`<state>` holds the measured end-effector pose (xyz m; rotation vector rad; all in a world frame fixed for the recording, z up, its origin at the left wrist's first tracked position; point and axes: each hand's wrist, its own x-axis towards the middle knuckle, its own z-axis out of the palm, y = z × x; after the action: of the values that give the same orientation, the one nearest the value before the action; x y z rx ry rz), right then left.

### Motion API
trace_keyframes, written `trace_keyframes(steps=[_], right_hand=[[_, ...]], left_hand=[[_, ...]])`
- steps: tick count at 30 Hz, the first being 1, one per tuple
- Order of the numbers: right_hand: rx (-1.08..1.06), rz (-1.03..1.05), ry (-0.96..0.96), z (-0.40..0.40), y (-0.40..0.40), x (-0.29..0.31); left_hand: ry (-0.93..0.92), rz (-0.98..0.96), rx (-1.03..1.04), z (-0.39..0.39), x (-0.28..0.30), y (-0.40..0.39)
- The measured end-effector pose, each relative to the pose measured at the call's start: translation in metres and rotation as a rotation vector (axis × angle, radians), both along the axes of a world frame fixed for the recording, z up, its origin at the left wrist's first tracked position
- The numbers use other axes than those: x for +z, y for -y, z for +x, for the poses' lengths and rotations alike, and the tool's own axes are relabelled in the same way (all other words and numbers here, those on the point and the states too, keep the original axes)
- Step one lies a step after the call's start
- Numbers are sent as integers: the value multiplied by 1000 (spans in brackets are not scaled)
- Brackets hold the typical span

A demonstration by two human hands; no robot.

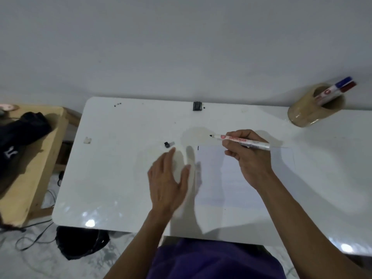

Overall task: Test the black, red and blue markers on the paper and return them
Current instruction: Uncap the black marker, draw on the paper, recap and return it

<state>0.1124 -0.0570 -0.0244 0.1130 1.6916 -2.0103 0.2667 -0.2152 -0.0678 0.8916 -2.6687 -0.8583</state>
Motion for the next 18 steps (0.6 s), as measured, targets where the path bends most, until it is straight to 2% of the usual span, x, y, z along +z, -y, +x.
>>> trace_keyframes(steps=[3, 9, 12, 13, 15, 18], right_hand=[[-10, 2, 27, 10, -5, 1], [-73, 47, 52, 28, -7, 6], [-115, 73, 35, 30, -8, 15], [-123, 79, 38, 33, -9, 15], [-171, 40, -75, 79, -3, 43], [-184, 41, -126, 87, 7, 56]], left_hand=[[51, -3, 121, -25, 8, 26], [195, -138, 34, -40, -2, 54], [169, -109, 80, -41, -1, 55], [132, -57, 118, -42, 1, 55], [-84, 158, 156, -7, 34, 54], [-258, 745, 267, -6, 63, 33]])
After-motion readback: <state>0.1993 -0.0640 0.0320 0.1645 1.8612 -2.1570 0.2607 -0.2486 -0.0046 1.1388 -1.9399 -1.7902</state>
